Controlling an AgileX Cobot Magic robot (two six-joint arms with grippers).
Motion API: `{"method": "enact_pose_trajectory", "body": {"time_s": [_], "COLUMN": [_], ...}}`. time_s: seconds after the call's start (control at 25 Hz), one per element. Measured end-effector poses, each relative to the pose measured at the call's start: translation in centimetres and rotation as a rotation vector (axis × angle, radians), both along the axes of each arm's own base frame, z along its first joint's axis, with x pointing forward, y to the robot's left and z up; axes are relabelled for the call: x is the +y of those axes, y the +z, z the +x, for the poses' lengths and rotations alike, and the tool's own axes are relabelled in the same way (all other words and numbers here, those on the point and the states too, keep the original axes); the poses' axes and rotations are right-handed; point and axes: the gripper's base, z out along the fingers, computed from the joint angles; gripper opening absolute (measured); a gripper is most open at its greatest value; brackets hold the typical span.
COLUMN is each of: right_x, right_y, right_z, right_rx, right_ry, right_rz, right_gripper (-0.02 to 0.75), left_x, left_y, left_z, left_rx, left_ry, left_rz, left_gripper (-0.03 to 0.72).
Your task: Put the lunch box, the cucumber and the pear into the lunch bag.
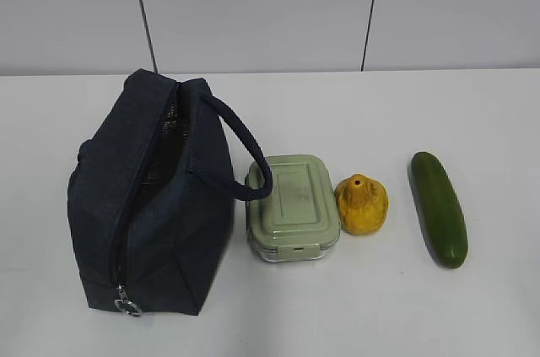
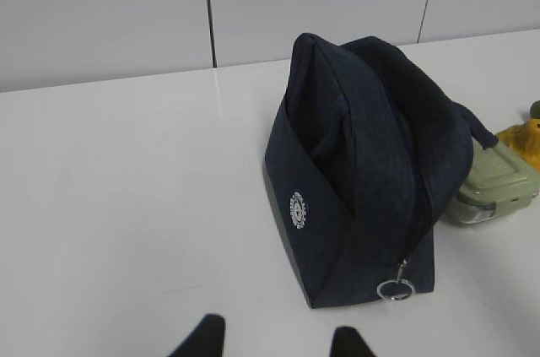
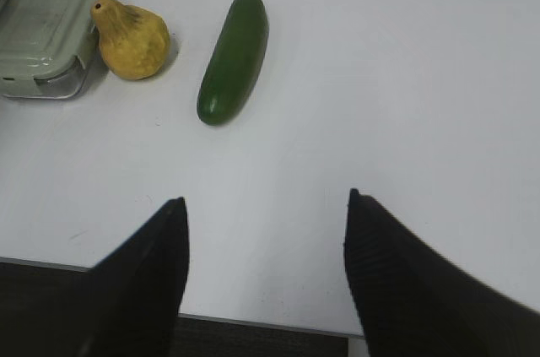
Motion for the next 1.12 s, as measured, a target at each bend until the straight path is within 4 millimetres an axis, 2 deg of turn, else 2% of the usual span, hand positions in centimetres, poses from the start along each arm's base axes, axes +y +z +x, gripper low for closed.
{"method": "enact_pose_trajectory", "body": {"time_s": [1.12], "right_x": [0.00], "right_y": [0.00], "right_z": [0.00], "right_rx": [0.000], "right_ry": [0.000], "right_rz": [0.000], "right_gripper": [0.462], "left_x": [-0.02], "left_y": [0.00], "left_z": [0.00], "left_rx": [0.000], "left_ry": [-0.001], "left_rz": [-0.002], "left_gripper": [0.241]}}
